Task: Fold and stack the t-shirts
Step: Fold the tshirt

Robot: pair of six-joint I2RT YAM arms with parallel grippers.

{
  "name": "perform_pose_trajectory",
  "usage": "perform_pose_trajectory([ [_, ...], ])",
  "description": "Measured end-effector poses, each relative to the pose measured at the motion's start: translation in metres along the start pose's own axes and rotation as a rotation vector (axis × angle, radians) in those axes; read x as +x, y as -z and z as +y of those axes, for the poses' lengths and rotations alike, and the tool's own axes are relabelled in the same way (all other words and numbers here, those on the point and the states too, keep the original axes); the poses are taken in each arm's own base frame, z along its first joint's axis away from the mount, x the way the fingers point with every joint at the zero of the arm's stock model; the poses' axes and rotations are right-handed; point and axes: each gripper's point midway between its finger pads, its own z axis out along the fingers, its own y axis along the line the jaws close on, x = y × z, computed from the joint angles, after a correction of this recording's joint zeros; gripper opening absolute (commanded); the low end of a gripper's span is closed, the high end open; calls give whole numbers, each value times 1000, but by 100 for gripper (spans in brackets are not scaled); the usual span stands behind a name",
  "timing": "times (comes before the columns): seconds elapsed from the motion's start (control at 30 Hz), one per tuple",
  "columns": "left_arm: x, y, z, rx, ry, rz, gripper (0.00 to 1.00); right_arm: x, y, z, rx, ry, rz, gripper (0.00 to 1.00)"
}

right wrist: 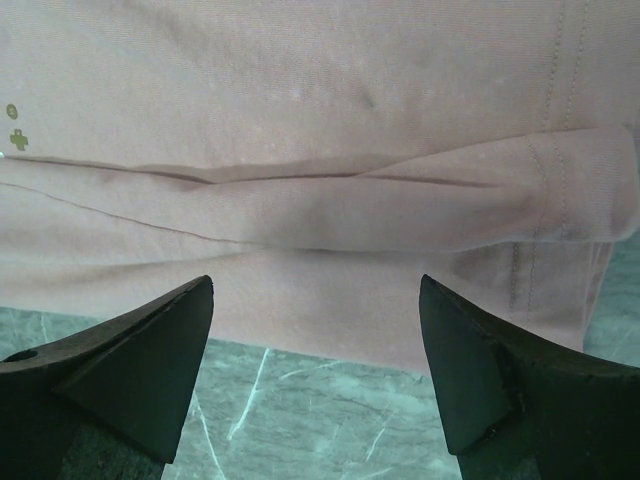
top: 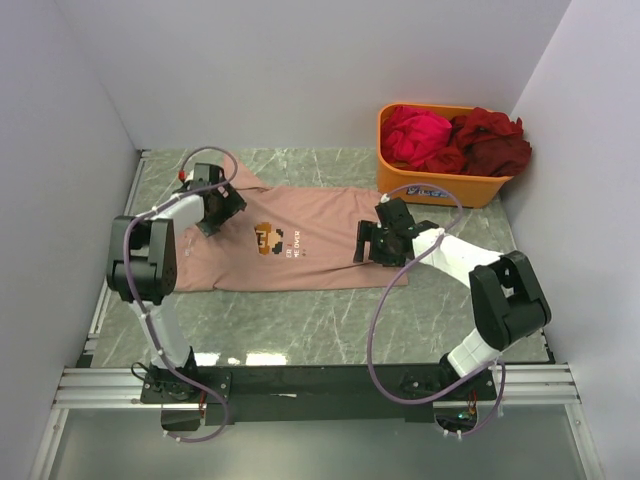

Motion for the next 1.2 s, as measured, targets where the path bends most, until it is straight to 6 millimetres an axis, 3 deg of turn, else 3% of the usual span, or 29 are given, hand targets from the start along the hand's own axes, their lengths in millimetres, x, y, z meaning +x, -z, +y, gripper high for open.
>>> perform_pose_trajectory([
  [0.17,-47,-13,-11,6,10,-65,99,-7,10,0,5,1,-36,89],
  [0.23,-72,-9,-19,26,20,-113,99,-12,16,1,3,1,-60,89],
  [0.33,-85,1,-25,62,29,-150,99,-15,22,2,-1,2,-84,90],
  [0.43,-66,12,-15,70,25,-125,99,-14,22,1,0,2,-83,89],
  [0.73,26,43,36,45,20,8,99,-8,19,-4,11,5,-73,90],
  [0.9,50,44,60,3,27,45,100,-3,3,-9,20,11,-66,90],
  [1.03,51,46,61,14,31,33,99,17,-11,-20,45,2,-16,90],
  [1.2,65,61,77,1,66,30,100,24,-8,-18,7,-26,-51,90],
])
